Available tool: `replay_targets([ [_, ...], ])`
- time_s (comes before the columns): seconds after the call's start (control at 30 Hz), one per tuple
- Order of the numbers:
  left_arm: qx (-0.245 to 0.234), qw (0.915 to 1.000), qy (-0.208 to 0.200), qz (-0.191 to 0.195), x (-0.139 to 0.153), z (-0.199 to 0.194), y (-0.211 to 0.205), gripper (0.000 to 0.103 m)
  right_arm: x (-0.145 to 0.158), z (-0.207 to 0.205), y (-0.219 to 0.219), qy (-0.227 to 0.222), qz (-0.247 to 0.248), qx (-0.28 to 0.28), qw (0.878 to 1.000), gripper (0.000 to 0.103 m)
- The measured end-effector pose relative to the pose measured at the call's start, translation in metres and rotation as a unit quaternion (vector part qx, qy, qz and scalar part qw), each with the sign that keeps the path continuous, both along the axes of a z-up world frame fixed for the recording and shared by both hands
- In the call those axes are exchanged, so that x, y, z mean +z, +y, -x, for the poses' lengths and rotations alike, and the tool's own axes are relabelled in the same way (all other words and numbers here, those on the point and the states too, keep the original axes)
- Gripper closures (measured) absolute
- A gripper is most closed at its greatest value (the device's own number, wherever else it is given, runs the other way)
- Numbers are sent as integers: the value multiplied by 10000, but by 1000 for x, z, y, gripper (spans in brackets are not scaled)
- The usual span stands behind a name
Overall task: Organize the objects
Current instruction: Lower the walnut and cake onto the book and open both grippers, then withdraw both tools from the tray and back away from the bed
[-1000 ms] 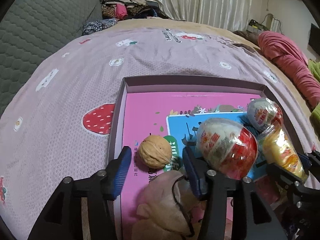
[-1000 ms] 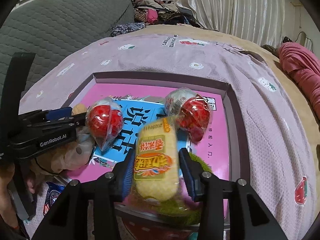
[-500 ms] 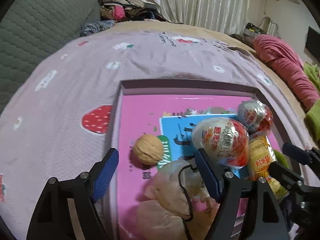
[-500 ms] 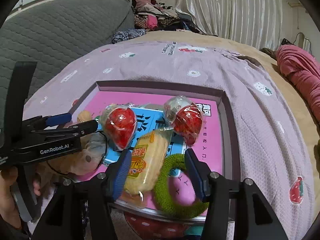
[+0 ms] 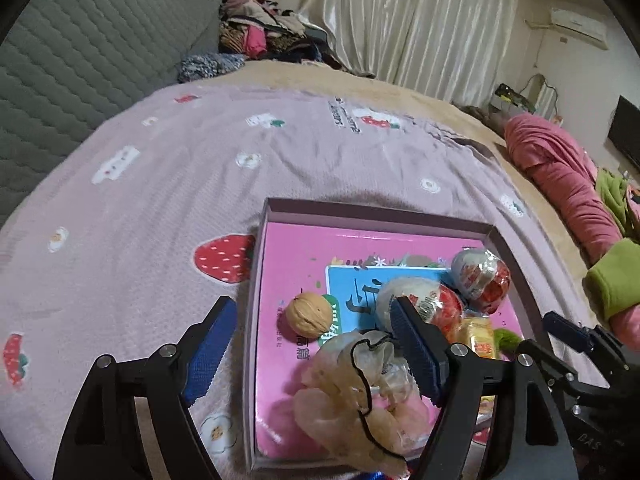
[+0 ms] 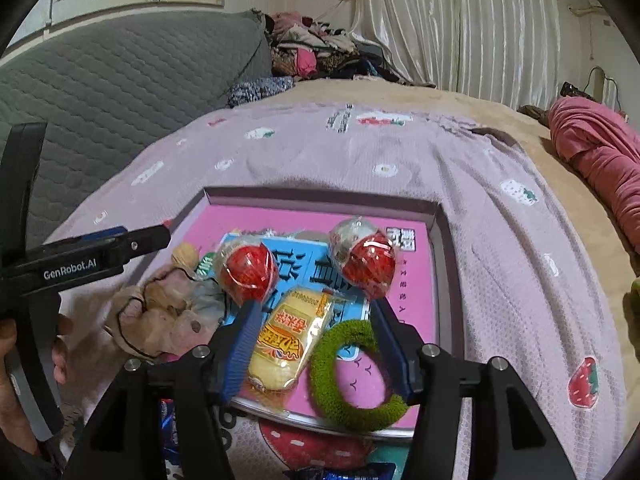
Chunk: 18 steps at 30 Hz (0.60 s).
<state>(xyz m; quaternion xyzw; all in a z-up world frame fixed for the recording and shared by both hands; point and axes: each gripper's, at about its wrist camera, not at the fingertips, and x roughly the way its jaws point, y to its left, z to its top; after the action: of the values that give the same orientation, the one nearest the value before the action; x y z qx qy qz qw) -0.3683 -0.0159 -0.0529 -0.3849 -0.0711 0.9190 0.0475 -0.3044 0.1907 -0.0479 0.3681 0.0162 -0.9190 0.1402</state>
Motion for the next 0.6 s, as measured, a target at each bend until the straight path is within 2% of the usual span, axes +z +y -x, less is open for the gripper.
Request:
replay_targets([
  [0.03,33,10000,31,63,4,-4,1,23,3,-2,0,29,33,15,10000,38],
  [0.1,89,9996,109,229,11,-10,3,22,12,-7,0,111,68,17,9999,37],
  [0.2,123,9996,142,190,20,-20,2,22,25,-21,-1,282,-51,-45,9996,35],
  [0.37,164,9991,123,374,33,-39,6,21,47,-46,6,470,105,-224,9986,20],
  [0.6,166,9980,135,591,56,-81,18,20,70,-77,9,400,-210,-289,9986,19],
])
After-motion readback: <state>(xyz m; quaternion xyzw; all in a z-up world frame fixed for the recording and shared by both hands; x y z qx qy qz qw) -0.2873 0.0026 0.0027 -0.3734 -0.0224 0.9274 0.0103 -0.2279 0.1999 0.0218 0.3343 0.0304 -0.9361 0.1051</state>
